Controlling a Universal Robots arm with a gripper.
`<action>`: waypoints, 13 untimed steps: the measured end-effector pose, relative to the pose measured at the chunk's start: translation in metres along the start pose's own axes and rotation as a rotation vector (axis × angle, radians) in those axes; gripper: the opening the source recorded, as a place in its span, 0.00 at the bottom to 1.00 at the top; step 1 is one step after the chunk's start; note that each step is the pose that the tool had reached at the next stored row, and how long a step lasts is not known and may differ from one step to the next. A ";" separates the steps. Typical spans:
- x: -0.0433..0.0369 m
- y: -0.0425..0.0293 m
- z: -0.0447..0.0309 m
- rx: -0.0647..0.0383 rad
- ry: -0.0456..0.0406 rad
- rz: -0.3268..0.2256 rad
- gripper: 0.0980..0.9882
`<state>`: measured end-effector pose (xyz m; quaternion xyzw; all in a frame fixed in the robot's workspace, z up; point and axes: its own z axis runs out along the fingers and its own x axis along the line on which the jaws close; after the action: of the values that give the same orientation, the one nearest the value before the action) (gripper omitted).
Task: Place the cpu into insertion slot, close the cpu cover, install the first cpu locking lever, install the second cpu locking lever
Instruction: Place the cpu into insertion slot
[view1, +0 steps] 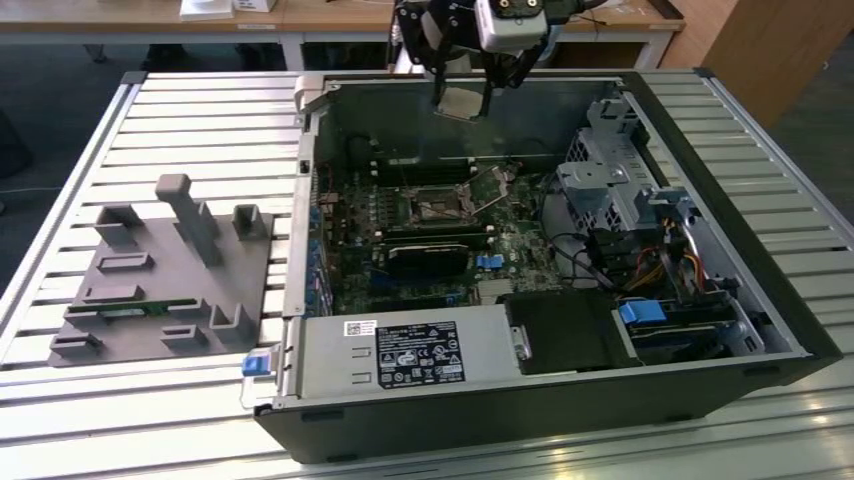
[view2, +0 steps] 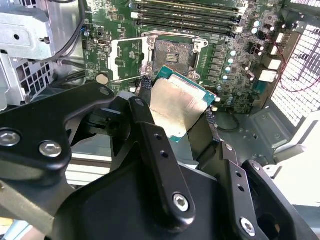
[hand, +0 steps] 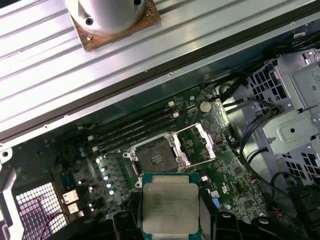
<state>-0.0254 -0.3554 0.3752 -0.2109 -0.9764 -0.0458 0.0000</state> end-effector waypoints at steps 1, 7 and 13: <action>0.0000 0.0000 0.0000 0.000 -0.0003 0.003 0.50; 0.0000 0.0000 0.0000 0.000 -0.0019 0.021 0.50; 0.0000 0.0000 0.0000 -0.001 -0.0035 0.039 0.50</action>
<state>-0.0254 -0.3554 0.3752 -0.2297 -0.9722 -0.0458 -0.0009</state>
